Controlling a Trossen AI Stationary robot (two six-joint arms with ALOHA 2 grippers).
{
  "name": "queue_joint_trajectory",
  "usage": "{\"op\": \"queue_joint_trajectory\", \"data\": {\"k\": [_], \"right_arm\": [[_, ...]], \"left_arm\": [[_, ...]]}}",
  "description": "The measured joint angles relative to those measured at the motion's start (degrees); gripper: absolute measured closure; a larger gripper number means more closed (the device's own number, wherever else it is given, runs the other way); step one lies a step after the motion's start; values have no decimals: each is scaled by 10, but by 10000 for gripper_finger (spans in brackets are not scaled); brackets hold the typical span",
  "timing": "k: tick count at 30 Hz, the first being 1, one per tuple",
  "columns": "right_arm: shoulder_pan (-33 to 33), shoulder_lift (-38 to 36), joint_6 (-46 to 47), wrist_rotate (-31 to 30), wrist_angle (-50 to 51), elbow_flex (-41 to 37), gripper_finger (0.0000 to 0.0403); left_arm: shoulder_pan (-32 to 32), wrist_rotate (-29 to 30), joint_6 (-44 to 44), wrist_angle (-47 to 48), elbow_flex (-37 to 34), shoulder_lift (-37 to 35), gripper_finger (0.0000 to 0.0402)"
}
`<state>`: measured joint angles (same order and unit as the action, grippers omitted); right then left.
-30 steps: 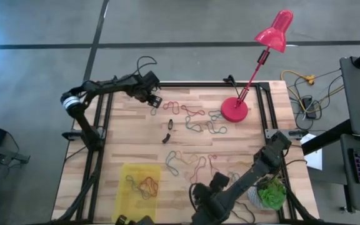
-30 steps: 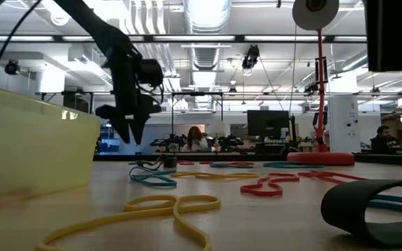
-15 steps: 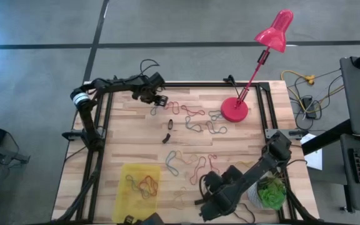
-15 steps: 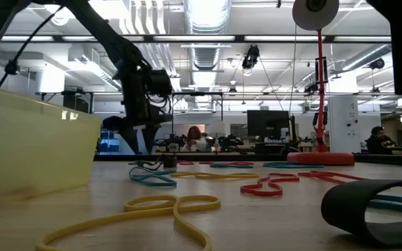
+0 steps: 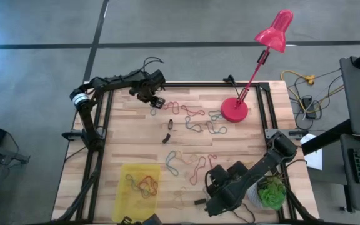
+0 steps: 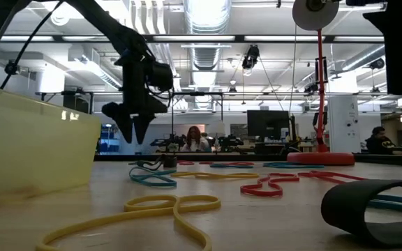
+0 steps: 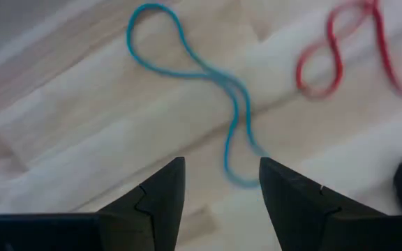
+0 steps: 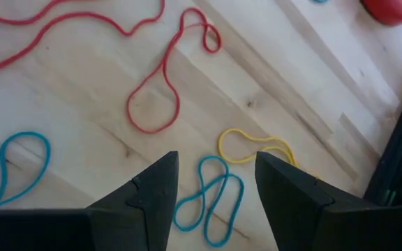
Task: Pick and place rubber bands into bin
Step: Put the blue rubber band into the bin
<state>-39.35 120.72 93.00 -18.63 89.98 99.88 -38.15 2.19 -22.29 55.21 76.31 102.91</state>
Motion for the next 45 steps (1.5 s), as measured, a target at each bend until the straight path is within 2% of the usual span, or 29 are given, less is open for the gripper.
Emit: {"op": "queue_joint_trajectory", "data": {"k": [3,7,12,14,16,20,22,28,32,36,40,45], "right_arm": [[0,0,-6,-14,0,0,225],[0,0,-28,-19,1,-2,225],[0,0,-56,-15,0,-4,225],[0,0,-74,-9,1,-6,225],[0,0,-85,-6,0,-7,225],[0,0,-87,-4,0,-9,225],[-1,0,-83,-1,0,-11,225],[-8,-2,-72,31,0,-28,225],[-18,-3,-48,45,0,-39,225],[-21,-5,-45,60,0,-44,225],[-21,-7,-45,65,0,-44,225],[-20,-14,-45,66,0,-52,225]], "left_arm": [[3,-44,112,67,16,0,234],[14,-38,337,146,21,-2,233],[2,41,449,105,21,-17,234],[1,7,481,92,20,-16,234],[4,-47,443,96,19,-15,233],[17,-50,211,93,10,-6,234],[30,-49,146,97,-5,-5,234],[100,-57,244,100,-63,-23,234],[110,-63,220,67,-97,-18,234],[113,-116,215,59,-115,-20,234],[120,-69,194,39,-129,-38,234],[113,-66,159,-3,-131,-37,234]]}}
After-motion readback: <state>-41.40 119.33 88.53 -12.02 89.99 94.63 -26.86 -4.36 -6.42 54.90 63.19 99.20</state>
